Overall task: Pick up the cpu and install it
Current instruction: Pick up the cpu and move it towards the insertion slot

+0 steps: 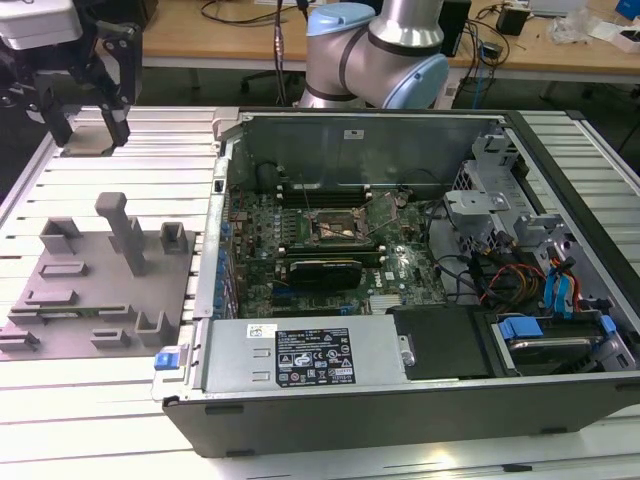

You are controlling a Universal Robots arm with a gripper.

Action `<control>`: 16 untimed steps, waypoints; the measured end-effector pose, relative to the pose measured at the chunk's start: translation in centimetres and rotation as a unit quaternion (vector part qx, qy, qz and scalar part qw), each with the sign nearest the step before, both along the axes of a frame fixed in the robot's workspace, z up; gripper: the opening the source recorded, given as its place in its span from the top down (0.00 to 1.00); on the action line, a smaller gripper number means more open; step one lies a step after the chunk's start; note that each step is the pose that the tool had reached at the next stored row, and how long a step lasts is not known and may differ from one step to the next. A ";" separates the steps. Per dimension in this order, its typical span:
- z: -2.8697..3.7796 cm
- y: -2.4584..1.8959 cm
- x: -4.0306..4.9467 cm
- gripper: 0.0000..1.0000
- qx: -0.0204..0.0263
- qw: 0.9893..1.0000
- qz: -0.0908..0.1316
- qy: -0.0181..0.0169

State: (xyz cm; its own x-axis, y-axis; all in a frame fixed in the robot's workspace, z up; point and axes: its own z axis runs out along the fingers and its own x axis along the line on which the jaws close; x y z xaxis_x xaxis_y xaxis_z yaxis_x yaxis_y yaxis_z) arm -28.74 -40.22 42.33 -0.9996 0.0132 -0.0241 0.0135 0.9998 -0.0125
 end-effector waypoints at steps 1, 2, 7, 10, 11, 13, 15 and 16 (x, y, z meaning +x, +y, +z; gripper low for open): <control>0.00 0.00 0.10 0.45 0.000 1.000 0.000 0.000; 0.00 0.00 0.22 0.45 0.000 1.000 0.000 0.000; 0.00 0.00 1.47 0.45 0.000 1.000 0.000 0.000; 0.00 -0.01 2.22 0.45 0.000 1.000 0.000 0.000; 0.00 -0.01 2.58 0.45 0.000 1.000 0.000 0.000; 0.00 -0.02 3.06 0.45 0.000 1.000 0.000 0.000; 0.00 -0.02 3.60 0.45 0.000 1.000 0.000 0.000; 0.00 -0.02 3.96 0.45 0.000 1.000 0.000 0.000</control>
State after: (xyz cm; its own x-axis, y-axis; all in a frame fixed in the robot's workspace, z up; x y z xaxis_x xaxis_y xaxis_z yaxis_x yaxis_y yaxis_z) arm -24.77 -40.24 42.33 -0.9996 0.0132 -0.0240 0.0135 0.9998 -0.0125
